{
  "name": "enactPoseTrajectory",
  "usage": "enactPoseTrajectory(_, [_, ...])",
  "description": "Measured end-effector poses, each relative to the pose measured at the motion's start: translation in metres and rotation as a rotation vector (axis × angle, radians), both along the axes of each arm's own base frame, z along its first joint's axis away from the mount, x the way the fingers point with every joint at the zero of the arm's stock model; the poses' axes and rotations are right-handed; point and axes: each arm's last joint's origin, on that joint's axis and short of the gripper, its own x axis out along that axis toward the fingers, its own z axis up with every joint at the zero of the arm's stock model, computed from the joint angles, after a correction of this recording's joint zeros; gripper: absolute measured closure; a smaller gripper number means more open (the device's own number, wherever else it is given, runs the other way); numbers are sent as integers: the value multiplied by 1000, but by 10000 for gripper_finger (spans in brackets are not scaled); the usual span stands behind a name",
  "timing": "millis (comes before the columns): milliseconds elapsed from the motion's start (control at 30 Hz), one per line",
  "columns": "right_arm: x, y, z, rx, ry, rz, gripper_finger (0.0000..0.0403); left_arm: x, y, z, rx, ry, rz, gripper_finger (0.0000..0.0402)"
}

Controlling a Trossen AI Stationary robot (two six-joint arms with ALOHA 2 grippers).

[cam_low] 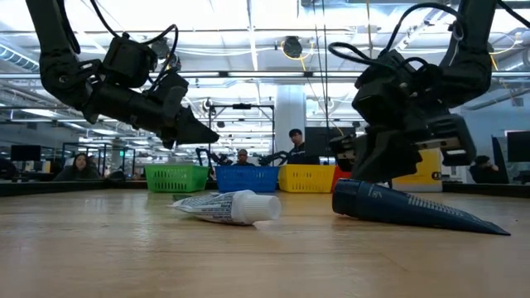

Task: Pick & Place Travel size toiletries
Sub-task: Put the bottom right white toothpaste into the blue bin

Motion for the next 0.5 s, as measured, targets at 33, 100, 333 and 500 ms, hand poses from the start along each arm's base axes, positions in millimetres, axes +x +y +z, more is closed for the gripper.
enactPoseTrajectory(33, [0,-1,2,9,-6,-17,394,0,0,0,-1,1,1,394])
enactPoseTrajectory(100, [0,-4,7,31,-9,-61,389,0,0,0,-4,0,2,399])
enactPoseTrajectory(333, [-9,-12,28,67,24,-125,338,0,0,-1,-7,9,2,380])
enactPoseTrajectory(500, [-16,-15,24,83,128,-94,252,0,0,-2,-12,13,2,369])
